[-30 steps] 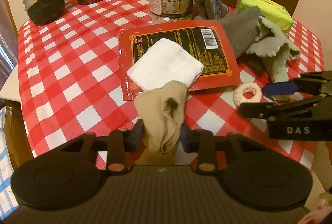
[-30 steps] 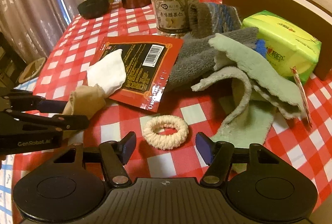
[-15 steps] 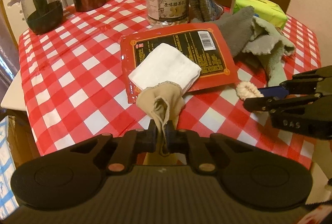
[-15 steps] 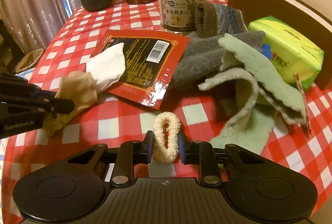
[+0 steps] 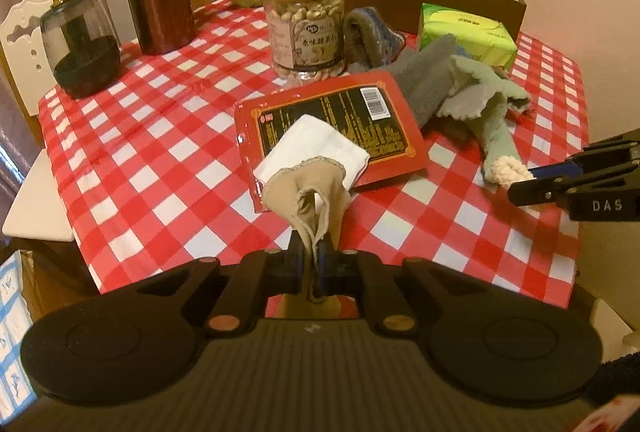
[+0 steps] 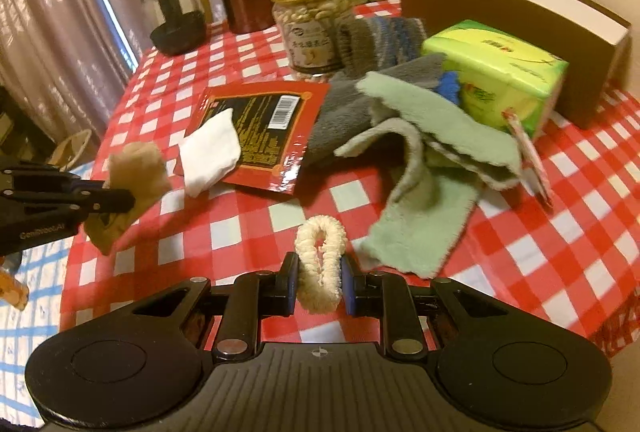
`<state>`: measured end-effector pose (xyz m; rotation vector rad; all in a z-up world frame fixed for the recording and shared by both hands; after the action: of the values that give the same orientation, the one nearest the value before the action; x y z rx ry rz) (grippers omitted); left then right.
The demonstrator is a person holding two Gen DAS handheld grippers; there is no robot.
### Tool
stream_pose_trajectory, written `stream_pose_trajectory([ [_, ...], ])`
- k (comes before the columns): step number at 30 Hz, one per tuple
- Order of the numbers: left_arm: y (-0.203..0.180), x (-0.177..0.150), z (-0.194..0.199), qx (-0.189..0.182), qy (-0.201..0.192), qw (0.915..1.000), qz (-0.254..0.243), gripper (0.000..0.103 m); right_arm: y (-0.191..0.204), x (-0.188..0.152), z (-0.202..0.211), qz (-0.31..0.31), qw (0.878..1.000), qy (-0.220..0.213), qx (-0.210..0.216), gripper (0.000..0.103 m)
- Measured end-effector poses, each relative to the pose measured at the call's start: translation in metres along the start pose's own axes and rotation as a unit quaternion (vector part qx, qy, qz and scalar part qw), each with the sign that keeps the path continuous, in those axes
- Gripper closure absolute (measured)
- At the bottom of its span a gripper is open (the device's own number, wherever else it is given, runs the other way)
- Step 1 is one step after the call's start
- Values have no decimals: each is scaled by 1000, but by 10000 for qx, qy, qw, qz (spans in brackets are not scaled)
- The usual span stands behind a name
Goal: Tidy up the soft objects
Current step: 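Close the right gripper on the hair tie while the left grips the sock, then carry the hair tie and sock with both grippers over the brown box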
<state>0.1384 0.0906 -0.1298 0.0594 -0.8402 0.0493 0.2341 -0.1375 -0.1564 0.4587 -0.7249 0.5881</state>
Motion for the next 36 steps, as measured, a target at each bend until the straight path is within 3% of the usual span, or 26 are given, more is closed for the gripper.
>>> stream_pose_trajectory([
  [14,-26,51,-13,-293,-279,9983,-407,97,-32,26,35,-373,9987,-119,-329,80],
  [27,-56,132,-73,-379,-623,9952,-649,96,-142,67,70,-636,9905,-469,-1127,80],
  [36,-78,210,-125,-198,-926,9923,-793,96,-211,126,71,-672,9853,-942,-1258,80],
])
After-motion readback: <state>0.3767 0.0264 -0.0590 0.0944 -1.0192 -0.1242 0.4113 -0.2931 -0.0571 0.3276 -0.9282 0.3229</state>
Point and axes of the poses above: each gripper's, at about its wrist camera, not at the fingertips, and z roughly against the way its jaws point, y to its left, x to its top, the point moved 1 cm from there along -z, roughly the way its jaws point, and after that the axes turned 9 degrees about -y, right-handed, at the moved point
